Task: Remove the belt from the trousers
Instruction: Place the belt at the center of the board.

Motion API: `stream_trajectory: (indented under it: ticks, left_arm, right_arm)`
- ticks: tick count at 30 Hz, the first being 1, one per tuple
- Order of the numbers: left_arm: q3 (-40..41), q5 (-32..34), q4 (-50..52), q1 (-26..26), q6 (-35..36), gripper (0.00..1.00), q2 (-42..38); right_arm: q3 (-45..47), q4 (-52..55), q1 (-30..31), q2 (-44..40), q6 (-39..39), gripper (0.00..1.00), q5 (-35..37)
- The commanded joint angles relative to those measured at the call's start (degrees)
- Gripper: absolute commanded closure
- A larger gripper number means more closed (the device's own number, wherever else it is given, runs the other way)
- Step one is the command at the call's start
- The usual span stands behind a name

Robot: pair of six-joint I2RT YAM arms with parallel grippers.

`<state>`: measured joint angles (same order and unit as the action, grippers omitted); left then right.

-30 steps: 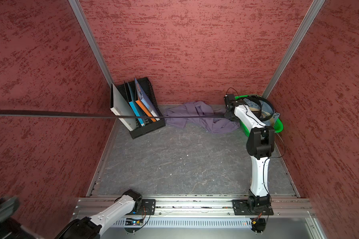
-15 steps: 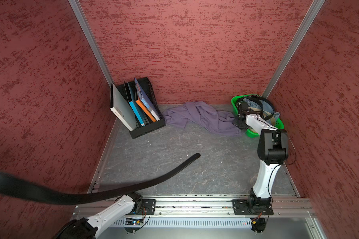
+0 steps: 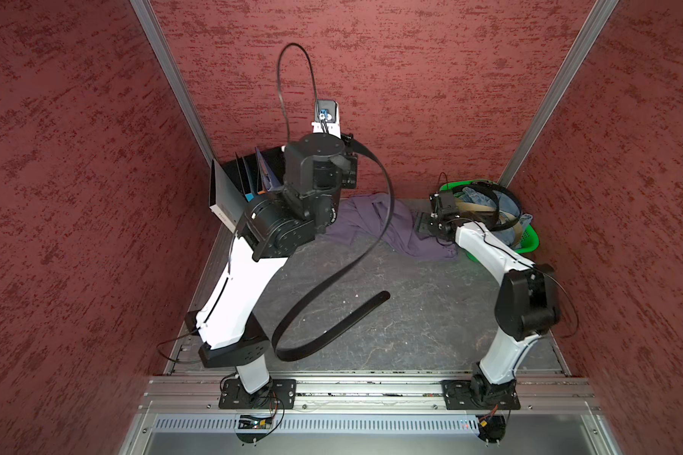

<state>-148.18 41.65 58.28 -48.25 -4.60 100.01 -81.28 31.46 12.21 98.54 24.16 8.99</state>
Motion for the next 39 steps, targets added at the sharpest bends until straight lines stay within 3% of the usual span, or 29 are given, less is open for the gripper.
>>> stream_trajectory:
  ticks: [1,4,7,10,16,22,23,25,26,27,30,31,32,36,39]
  left_arm:
    - [8.54,-21.00,6.44,7.65,-18.49,0.99,-6.08]
    - [27.20,-31.53,-3.39,13.82,-23.50,0.99,-9.51]
    - [34.63,-39.09,-7.39,19.19,-25.84,1.00,-6.72]
    - [35.29,-42.98,-9.93,20.89,-25.08,1.00,-1.26]
    - [34.17,-50.76,-13.01,20.63,-25.03,1.00,9.11]
    - [43.44,-54.29,-19.01,22.33,-25.24,0.98,10.70]
    - [45.53,-53.56,-19.40,22.98,-25.21,0.92,10.41]
    - [48.80,-51.37,-19.91,24.36,-25.09,0.65,9.82]
    - [50.13,-49.75,-19.96,25.09,-24.64,0.45,9.86]
    - [50.88,-48.81,-19.72,25.99,-24.12,0.00,10.46]
    - [52.48,-47.60,-20.07,28.61,-23.61,0.00,11.59]
    - [53.67,-45.90,-20.89,28.84,-23.02,0.00,10.79]
    - [54.97,-43.46,-21.55,28.87,-22.38,0.00,9.28]
    - [61.06,-34.16,-25.15,28.73,-17.88,0.00,-1.25]
    - [65.43,-23.29,-25.01,28.83,-15.27,0.00,-9.80]
  right_arm:
    - [4.53,-3.23,-0.28,-11.90,2.44,0.14,4.47]
    - [4.85,-0.78,0.42,-14.78,0.87,0.14,2.19]
    - [5.84,0.50,1.68,-18.21,-1.22,0.18,-4.07]
    - [8.56,0.80,3.69,-19.99,-1.83,0.18,-7.32]
    - [11.43,5.25,5.36,-21.58,-2.66,0.18,-4.90]
    - [13.49,6.74,5.90,-21.44,-3.23,0.18,-4.07]
    - [13.60,6.93,5.94,-20.86,-3.42,0.18,-4.00]
    - [13.55,7.21,5.97,-19.30,-3.70,0.18,-4.54]
    - [13.85,6.72,5.99,-18.33,-3.98,0.18,-5.49]
    - [13.94,6.53,5.99,-17.16,-3.97,0.17,-6.28]
    - [14.92,3.65,5.98,-15.40,-3.57,0.15,-6.55]
    - [15.52,2.20,6.03,-15.40,-3.24,0.03,-4.94]
    - [16.37,0.28,6.06,-15.90,-3.00,0.01,-2.21]
    - [18.59,-2.88,6.09,-20.22,-2.78,0.01,18.43]
    - [20.58,-4.26,5.62,-22.63,-2.77,0.01,32.89]
